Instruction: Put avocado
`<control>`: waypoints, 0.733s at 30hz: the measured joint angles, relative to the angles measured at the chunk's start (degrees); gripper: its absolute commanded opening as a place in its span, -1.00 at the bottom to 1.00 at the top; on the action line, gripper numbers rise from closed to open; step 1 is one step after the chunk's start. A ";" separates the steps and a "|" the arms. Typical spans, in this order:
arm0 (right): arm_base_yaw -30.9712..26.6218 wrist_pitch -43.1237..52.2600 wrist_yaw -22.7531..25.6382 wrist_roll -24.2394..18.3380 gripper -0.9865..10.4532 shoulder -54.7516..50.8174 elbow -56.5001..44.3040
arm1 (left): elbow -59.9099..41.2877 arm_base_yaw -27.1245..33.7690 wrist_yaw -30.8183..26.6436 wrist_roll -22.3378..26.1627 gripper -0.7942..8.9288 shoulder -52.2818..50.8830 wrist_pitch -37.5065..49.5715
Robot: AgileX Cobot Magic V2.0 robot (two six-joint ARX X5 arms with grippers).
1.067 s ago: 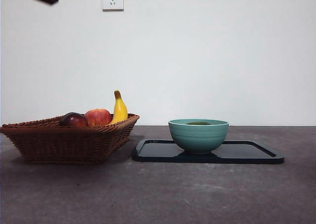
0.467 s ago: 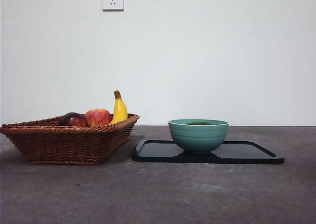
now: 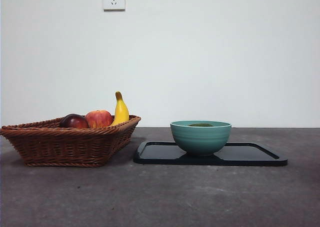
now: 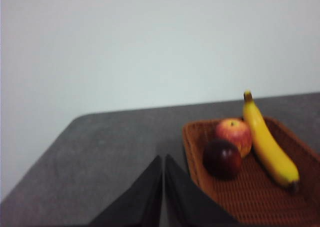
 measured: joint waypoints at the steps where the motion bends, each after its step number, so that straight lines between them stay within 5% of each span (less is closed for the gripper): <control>1: 0.00 0.00 0.00 0.00 -0.81 0.00 0.00 | -0.87 0.04 0.00 0.00 -0.82 -0.85 -0.26; 22: 0.00 0.00 -0.02 0.00 -0.81 0.00 0.00 | -5.97 0.02 0.00 -0.09 -0.82 -3.13 -8.96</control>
